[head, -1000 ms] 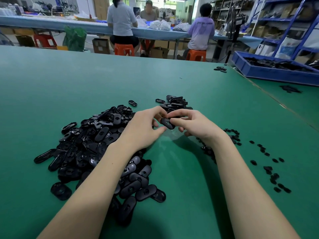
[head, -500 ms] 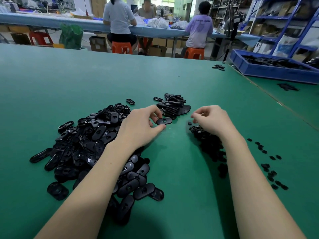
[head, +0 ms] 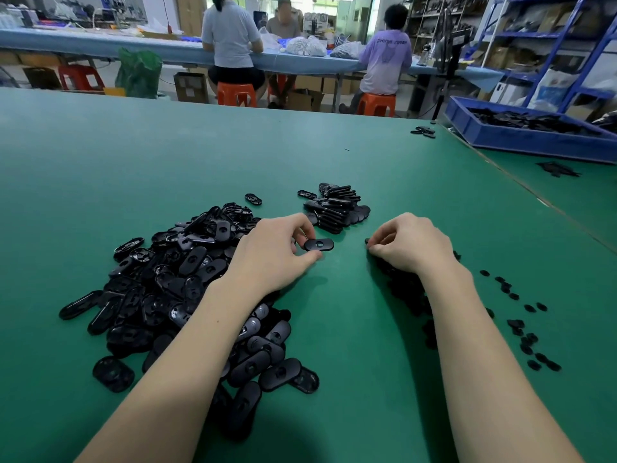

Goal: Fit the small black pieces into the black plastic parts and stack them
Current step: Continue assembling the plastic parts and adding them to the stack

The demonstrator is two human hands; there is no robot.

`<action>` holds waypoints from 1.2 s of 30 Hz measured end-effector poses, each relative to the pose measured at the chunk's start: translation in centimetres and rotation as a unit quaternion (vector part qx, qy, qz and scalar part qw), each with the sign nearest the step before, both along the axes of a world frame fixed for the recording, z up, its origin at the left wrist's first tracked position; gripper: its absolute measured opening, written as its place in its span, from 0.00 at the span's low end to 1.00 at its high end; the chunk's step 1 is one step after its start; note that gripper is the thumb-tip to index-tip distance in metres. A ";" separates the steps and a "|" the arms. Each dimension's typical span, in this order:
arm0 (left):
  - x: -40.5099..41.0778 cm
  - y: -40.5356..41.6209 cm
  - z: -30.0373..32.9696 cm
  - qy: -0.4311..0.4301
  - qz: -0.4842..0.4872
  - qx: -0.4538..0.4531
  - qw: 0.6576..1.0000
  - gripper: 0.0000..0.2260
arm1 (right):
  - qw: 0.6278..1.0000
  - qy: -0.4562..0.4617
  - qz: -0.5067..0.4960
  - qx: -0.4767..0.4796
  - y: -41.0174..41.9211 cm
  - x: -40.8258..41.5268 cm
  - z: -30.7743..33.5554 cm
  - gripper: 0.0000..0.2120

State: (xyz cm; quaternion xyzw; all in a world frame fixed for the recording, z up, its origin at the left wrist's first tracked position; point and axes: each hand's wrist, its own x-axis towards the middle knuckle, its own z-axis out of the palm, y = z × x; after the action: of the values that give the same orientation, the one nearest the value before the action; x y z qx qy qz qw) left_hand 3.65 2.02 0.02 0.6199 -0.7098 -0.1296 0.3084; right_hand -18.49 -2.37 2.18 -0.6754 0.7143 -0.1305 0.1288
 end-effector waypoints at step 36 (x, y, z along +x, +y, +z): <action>-0.3 0.2 0.1 -0.051 0.005 -0.053 0.997 0.09 | 0.941 -0.310 0.088 0.099 1.1 3.0 0.9 0.07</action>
State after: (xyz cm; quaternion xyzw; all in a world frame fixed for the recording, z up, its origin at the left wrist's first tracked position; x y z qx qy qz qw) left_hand 3.34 2.24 0.14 0.6120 -0.7273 -0.0586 0.3051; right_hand -15.51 -1.24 3.03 -0.6458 0.5857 -0.2504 0.4208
